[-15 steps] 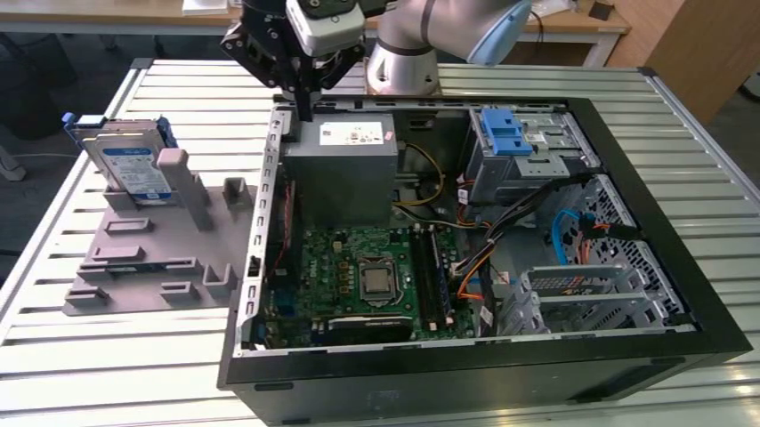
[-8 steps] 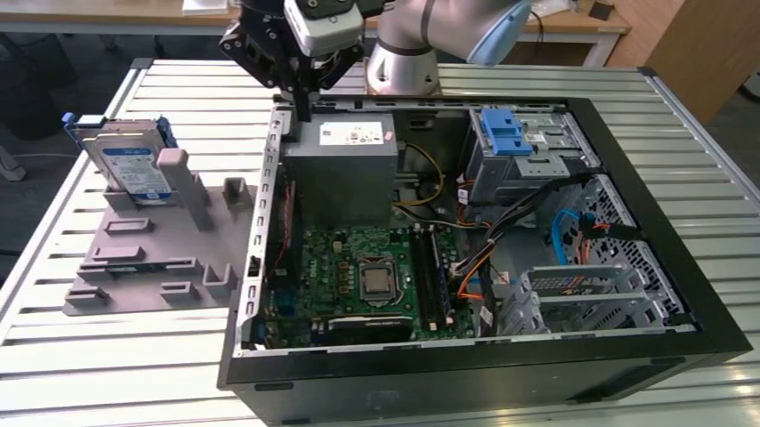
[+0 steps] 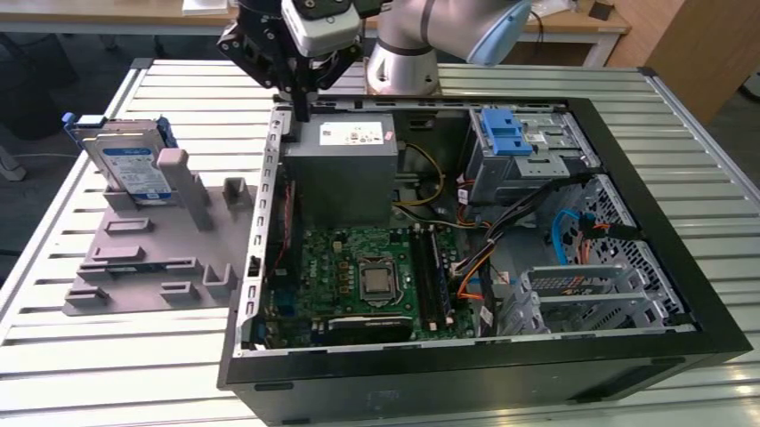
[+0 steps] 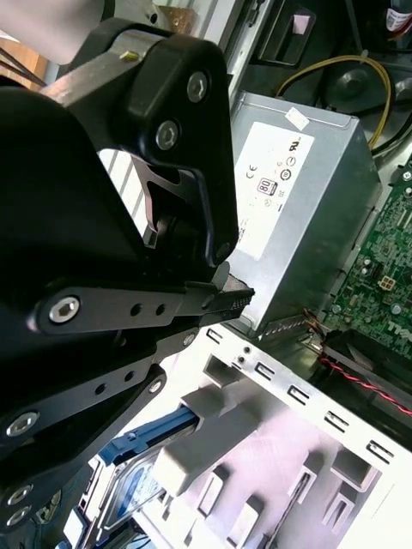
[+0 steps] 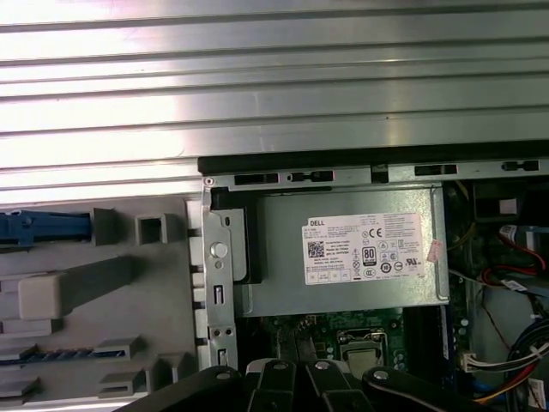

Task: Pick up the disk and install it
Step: 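Reach for the disk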

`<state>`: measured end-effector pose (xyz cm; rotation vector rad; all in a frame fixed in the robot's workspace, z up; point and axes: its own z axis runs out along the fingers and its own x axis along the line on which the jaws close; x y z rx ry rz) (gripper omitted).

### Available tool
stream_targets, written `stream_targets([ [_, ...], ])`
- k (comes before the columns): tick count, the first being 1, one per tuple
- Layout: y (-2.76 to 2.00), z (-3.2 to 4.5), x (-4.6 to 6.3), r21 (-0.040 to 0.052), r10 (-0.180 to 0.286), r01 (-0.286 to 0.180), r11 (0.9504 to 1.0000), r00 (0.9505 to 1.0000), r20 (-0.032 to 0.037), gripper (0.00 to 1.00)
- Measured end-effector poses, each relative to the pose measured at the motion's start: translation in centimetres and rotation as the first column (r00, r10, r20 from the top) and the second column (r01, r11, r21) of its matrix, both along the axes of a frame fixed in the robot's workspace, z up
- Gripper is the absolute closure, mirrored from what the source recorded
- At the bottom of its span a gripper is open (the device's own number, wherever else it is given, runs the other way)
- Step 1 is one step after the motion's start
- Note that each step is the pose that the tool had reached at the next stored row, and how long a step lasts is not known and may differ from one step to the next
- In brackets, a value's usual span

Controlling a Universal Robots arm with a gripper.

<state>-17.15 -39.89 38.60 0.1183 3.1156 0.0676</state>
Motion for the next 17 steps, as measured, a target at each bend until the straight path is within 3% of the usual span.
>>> stream_targets([
  [17,0.42,-0.11,-2.1,0.0000,0.000,0.000,1.0000,1.0000,-0.0030,0.89],
])
